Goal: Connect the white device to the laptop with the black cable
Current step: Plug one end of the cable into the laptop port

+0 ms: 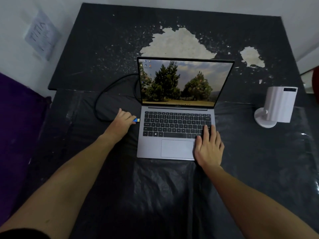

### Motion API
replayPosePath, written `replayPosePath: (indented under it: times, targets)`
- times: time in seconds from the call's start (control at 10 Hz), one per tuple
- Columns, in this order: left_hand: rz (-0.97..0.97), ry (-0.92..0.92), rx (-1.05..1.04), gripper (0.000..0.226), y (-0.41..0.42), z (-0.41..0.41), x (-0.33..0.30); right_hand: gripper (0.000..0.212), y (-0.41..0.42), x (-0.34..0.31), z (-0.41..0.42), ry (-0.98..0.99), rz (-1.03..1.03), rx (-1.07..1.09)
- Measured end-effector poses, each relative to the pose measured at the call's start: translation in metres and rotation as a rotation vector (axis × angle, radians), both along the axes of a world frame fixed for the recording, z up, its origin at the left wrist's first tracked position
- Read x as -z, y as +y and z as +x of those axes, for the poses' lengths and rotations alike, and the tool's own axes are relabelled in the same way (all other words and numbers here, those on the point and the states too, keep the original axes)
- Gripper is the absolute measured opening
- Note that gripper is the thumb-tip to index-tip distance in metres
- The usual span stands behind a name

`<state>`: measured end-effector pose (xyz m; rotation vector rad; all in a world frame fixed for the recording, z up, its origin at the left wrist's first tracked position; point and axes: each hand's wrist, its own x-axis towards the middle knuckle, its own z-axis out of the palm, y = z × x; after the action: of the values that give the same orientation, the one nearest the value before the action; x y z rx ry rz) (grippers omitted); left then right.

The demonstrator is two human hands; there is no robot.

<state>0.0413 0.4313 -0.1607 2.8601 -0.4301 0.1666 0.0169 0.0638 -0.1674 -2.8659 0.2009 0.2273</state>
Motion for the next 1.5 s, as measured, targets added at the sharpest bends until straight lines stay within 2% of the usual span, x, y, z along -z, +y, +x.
replayPosePath:
  times: [0.6,1.1,1.5]
  targets:
    - [-0.065,-0.001,-0.018,0.027,-0.003,0.006,0.005,0.059,0.0,0.002,0.001,-0.014,-0.008,0.008]
    - [-0.088,-0.003,0.049,0.026,-0.016,0.009,-0.021,0.061,0.003,0.001,-0.001,-0.01,-0.016,0.001]
    - [-0.197,0.042,-0.068,0.024,-0.022,0.008,-0.02,0.062,0.002,0.001,-0.001,-0.02,-0.001,-0.006]
